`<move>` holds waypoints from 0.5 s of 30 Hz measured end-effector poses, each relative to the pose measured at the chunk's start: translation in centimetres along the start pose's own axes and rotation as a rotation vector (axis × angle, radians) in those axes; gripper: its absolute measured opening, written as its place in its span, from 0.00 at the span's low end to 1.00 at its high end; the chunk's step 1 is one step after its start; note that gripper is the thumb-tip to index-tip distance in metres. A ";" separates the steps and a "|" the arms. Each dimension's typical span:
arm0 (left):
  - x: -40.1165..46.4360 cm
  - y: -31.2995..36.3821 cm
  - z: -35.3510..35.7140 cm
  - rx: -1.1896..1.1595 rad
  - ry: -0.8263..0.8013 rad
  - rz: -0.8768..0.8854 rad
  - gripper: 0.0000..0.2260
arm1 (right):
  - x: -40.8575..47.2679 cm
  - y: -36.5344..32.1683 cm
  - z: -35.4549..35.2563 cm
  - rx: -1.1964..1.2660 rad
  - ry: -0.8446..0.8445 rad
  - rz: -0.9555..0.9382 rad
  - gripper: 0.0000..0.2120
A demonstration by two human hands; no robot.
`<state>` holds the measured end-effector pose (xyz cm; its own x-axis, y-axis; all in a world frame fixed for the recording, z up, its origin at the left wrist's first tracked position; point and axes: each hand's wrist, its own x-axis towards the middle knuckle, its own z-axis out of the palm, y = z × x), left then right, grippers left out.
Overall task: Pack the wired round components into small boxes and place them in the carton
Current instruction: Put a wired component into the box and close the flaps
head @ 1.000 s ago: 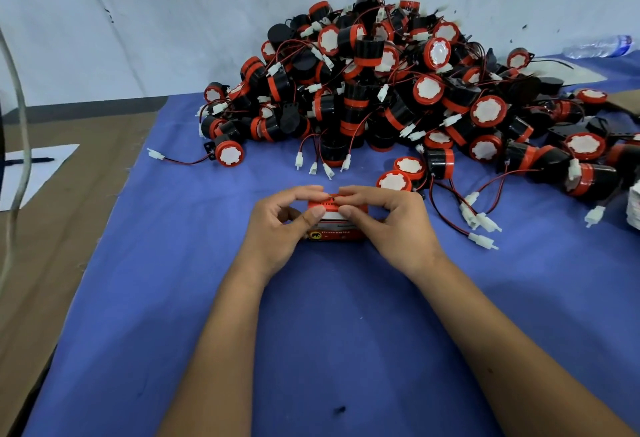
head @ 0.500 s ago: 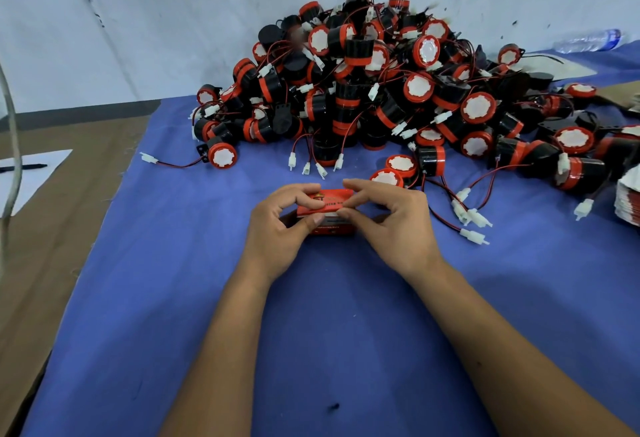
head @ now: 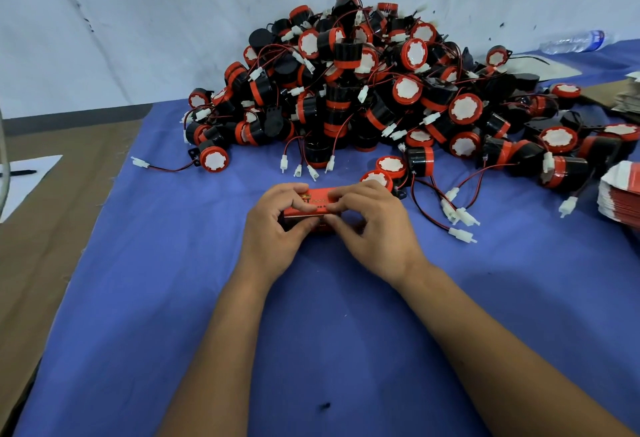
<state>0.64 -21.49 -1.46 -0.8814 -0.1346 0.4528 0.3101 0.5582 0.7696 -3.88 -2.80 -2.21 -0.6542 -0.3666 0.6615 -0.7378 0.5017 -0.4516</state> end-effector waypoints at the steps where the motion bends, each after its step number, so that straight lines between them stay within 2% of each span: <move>1: 0.0 0.0 -0.1 0.021 0.012 0.002 0.08 | 0.0 -0.2 0.0 -0.032 -0.005 -0.014 0.06; 4: -0.2 -0.1 -0.5 0.186 0.085 0.065 0.10 | 0.0 -0.7 -0.1 -0.103 -0.017 -0.073 0.12; 8: -0.4 0.0 -0.1 0.232 0.133 0.093 0.10 | 0.1 -1.1 0.0 -0.107 -0.058 -0.072 0.13; 15: -0.4 0.1 0.4 0.242 0.150 0.065 0.11 | 0.2 -1.4 0.2 -0.136 -0.046 -0.056 0.06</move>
<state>0.84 -21.09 -1.74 -0.7946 -0.2017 0.5727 0.2541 0.7461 0.6154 -2.97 -3.70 -1.56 -0.6218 -0.4313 0.6537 -0.7463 0.5794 -0.3277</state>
